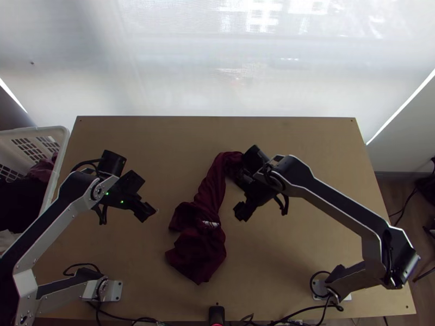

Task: Fold the t-shirt

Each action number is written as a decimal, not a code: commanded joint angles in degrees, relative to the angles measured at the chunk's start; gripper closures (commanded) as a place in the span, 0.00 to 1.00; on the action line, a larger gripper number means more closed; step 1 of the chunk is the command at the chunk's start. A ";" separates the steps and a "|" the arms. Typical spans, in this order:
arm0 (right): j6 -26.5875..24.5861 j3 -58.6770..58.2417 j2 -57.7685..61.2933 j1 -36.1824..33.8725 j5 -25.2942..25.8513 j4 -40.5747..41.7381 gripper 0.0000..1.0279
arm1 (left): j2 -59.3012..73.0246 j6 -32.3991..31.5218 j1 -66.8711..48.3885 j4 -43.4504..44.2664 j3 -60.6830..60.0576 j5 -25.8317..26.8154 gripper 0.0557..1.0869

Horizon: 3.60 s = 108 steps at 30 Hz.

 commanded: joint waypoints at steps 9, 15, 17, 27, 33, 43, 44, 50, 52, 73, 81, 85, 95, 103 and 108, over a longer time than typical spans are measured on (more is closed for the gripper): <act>1.54 2.18 -1.71 13.62 -3.54 -3.13 0.25 | -6.66 0.32 7.47 5.36 -11.61 -2.52 0.05; 1.37 5.87 4.26 15.65 -5.56 -2.51 0.25 | -7.80 1.28 12.13 4.48 -12.40 -2.61 0.05; 1.28 5.43 5.49 16.70 -5.56 -1.37 0.25 | -7.80 1.28 13.00 4.22 -12.49 -2.61 0.05; 1.37 -0.11 7.51 18.28 -5.47 4.78 0.26 | -8.50 0.93 14.32 3.34 -12.14 -3.05 0.05; 0.93 -4.24 7.60 17.76 -3.89 8.74 0.30 | -8.24 0.49 14.06 3.25 -11.43 -2.96 0.05; -0.92 -7.75 8.48 17.58 -2.48 14.54 0.63 | -8.77 0.58 14.76 2.90 -12.14 -3.13 0.05; -1.18 -8.28 8.31 17.49 -2.48 15.24 0.70 | -8.77 0.67 14.76 2.90 -12.14 -3.13 0.05; -3.55 -9.34 5.14 16.61 -2.48 16.38 0.97 | -8.68 0.32 14.59 2.99 -12.05 -3.05 0.05; -3.91 -9.07 1.98 16.09 -2.57 15.33 0.97 | -8.77 0.05 14.41 2.99 -12.05 -2.96 0.05; -7.68 -2.39 -25.88 -9.40 -6.44 -11.21 0.97 | 0.29 -6.01 -2.55 3.69 -3.00 -3.05 0.05; -14.01 -3.01 -32.74 -29.88 -6.35 -16.66 0.97 | 5.12 -7.68 -7.47 4.40 2.45 -3.13 0.05; -16.91 -3.27 -35.11 -41.83 -6.35 -16.84 0.97 | 6.88 -7.86 -10.64 5.28 2.89 -3.22 0.05; -20.69 -6.79 -36.96 -62.40 -5.74 -16.57 0.97 | 14.35 -8.30 -21.27 6.24 8.69 -4.80 0.05; -22.63 -15.22 -36.52 -68.90 -3.72 -14.11 0.97 | 20.33 -8.21 -26.11 7.74 13.35 -4.80 0.05; -22.19 -18.74 -33.09 -71.72 -1.52 -6.82 0.97 | 22.70 -8.74 -29.27 7.74 16.43 -4.89 0.05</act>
